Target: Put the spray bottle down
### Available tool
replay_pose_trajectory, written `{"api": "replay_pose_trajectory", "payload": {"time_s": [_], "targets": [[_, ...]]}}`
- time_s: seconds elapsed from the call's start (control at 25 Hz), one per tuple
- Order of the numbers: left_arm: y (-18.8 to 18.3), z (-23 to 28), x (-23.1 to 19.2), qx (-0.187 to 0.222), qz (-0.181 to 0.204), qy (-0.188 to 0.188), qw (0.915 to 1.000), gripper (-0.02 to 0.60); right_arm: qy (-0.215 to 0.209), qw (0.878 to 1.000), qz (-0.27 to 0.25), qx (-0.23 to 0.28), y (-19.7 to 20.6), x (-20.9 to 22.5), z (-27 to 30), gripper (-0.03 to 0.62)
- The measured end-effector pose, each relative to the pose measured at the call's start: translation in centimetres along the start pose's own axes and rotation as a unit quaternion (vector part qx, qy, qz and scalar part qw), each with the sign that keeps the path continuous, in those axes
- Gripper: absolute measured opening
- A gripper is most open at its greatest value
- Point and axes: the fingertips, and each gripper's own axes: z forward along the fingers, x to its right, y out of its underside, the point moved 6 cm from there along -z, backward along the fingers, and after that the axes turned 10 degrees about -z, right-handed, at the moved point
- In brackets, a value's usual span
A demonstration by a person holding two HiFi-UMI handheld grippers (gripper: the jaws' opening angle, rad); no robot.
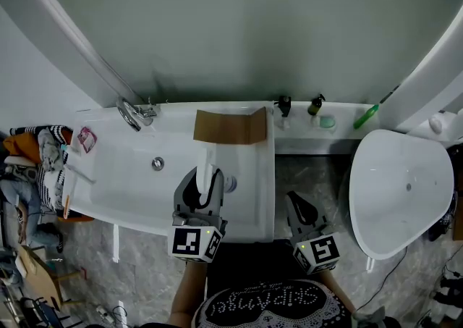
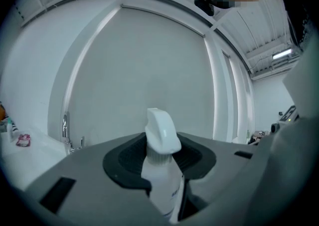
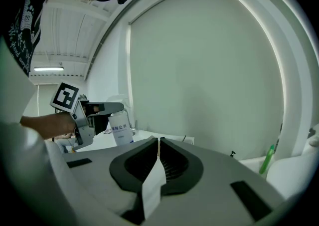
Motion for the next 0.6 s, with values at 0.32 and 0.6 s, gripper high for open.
{"api": "replay_pose_trajectory", "payload": {"time_s": [0.32, 0.6], "targets": [[3.8, 4.5, -1.3, 0.013, 0.06, -0.008, 0.9981, 0.15, 0.011, 1.0, 0.008, -0.006, 0.4, 0.4, 0.4, 0.028], [6.3, 6.1, -1.9, 0.005, 0.048, 0.007, 0.9988, 0.15, 0.014, 1.0, 0.011, -0.009, 0.5, 0.7, 0.6, 0.028]]}}
